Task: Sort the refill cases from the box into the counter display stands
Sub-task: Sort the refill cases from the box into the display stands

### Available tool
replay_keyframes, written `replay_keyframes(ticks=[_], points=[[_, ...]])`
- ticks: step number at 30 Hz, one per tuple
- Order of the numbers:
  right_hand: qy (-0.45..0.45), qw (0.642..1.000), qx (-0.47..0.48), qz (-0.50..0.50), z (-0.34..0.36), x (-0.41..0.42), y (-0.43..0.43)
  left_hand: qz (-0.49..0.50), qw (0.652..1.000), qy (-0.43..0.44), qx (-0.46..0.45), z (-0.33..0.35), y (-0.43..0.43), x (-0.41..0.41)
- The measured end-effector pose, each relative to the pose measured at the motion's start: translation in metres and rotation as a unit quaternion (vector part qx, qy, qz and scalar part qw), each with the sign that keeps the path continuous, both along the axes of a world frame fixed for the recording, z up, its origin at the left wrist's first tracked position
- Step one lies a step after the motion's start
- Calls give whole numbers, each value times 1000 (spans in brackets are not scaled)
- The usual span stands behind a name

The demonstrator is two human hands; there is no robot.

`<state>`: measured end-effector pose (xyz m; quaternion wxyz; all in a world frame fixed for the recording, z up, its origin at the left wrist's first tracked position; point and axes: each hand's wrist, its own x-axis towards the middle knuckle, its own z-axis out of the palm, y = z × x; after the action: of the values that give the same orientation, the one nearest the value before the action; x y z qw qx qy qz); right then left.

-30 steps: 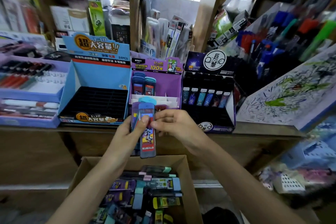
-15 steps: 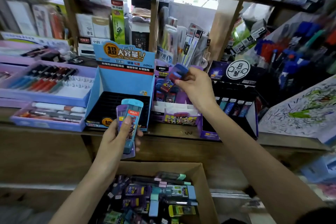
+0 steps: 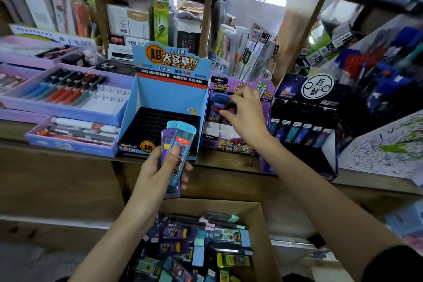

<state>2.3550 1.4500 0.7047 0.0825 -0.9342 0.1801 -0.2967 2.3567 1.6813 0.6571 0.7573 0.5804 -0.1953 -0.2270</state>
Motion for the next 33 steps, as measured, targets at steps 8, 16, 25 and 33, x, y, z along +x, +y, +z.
replay_keyframes(ticks=[8, 16, 25, 33], points=[[9, 999, -42, -15, -2, -5, 4, -4, 1000, 0, 8, -1, 0, -1], [20, 860, 477, 181, 3, -56, 58, -21, 1000, -11, 14, 4, -12, -6], [-49, 817, 559, 137, 9, -72, 53, -44, 999, 2, 24, 3, -25, -12], [-157, 907, 382, 79, 52, -60, -11, -30, 998, -42, 27, 3, -21, -3]])
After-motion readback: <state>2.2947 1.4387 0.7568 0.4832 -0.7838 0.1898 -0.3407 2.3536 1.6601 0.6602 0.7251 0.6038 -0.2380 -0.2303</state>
